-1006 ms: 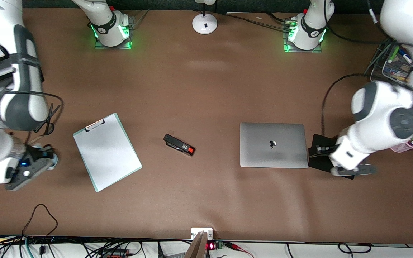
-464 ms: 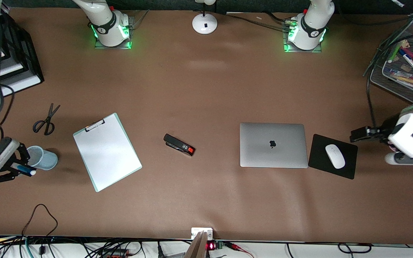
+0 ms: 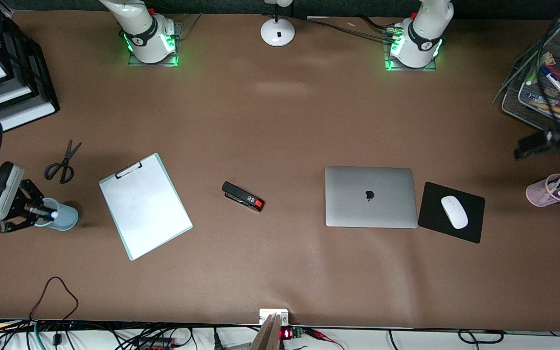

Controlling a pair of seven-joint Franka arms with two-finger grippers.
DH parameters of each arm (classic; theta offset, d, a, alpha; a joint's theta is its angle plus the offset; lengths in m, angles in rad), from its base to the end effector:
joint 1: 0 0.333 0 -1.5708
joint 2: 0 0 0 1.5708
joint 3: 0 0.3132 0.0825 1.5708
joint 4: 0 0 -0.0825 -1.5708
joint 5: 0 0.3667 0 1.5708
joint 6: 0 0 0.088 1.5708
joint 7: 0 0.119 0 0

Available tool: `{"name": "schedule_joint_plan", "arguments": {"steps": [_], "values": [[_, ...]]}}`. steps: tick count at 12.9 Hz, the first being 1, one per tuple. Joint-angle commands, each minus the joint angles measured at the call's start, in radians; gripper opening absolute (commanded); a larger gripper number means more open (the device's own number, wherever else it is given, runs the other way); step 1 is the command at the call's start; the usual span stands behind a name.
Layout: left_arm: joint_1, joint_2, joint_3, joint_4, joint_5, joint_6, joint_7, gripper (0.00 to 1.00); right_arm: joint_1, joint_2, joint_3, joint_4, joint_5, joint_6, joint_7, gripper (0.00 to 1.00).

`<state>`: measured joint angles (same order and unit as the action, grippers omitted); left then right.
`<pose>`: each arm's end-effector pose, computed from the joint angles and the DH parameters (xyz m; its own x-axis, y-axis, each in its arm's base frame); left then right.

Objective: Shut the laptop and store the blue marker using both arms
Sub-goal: 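Carry the blue marker over the pale blue cup with the right gripper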

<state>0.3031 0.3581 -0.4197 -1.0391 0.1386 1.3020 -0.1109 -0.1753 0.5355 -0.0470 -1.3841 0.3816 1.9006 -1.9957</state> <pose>0.6048 0.0059 0.6281 0.9966 0.0455 -0.0689 0.0456 -0.9990 -0.0001 0.6824 -0.1159 0.3971 -0.0930 0.9449 0.3140 0.9928 0.0642 0.1009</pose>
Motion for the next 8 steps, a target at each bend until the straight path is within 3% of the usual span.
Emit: {"name": "schedule_joint_plan", "arguments": {"steps": [1,4,6,8], "values": [[0.019,-0.112,-0.019,-0.125,0.001,-0.003,0.030,1.00,-0.058,-0.042,0.022,-0.061,0.020,-0.066,-0.165,0.08],[0.091,-0.211,-0.019,-0.281,-0.078,0.101,0.104,1.00,-0.090,-0.040,0.022,-0.078,0.022,-0.144,-0.282,0.08],[0.155,-0.254,-0.019,-0.366,-0.122,0.161,0.197,1.00,-0.116,-0.029,0.022,-0.076,0.074,-0.188,-0.313,0.08],[0.156,-0.315,-0.019,-0.452,-0.119,0.195,0.192,1.00,-0.153,-0.002,0.022,-0.072,0.097,-0.206,-0.324,0.08]]}}
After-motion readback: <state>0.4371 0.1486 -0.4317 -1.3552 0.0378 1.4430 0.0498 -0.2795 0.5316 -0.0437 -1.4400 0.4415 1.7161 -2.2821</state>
